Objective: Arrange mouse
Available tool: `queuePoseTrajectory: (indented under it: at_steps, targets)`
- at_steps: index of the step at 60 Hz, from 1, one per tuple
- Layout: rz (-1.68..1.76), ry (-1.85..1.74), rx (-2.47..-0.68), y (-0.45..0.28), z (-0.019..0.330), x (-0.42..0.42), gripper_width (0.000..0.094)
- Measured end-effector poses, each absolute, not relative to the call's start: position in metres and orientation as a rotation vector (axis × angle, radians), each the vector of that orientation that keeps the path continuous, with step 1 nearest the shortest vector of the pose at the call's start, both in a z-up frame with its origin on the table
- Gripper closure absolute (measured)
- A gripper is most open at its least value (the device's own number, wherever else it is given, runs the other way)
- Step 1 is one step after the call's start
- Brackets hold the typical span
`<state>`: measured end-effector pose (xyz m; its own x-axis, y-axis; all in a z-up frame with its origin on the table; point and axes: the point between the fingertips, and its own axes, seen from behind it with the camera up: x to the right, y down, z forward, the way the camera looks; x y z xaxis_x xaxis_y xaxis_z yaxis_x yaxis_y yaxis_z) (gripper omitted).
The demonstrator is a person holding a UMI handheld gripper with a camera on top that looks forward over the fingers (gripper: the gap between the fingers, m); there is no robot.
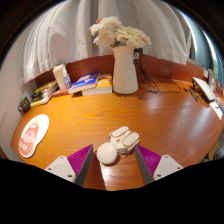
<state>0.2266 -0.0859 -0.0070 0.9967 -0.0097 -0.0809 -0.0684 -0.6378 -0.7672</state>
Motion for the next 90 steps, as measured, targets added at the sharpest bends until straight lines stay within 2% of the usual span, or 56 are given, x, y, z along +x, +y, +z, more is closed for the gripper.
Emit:
queuePoseTrajectory:
  at_steps: [16,28,33,42,48,58,64,75,80,85,90]
  targets:
    - [0.087,-0.086,-2.288,-0.046,-0.012,0.200,0.0127]
    - [0.058,-0.105,-2.302,-0.036,-0.014,0.197,0.0276]
    - [0.056,-0.107,-2.303,-0.033,-0.014,0.197,0.0405]
    - [0.033,-0.100,-2.329,-0.033,-0.015,0.196,0.0461]
    - [0.002,-0.113,-2.370,-0.033,-0.017,0.195,0.0532]
    - [-0.050,-0.070,-2.451,-0.033,-0.013,0.193,0.0534]
    - [-0.105,-0.013,-2.395,-0.019,0.031,0.186,0.0532]
    - [-0.101,0.135,-2.165,0.016,0.175,0.128,0.0529]
    - [-0.085,0.146,-2.091,0.024,0.226,0.084,0.0529]
    - [-0.066,0.102,-2.052,0.028,0.249,0.034,0.0530]
    - [-0.035,0.050,-2.059,0.033,0.238,-0.019,0.0530]
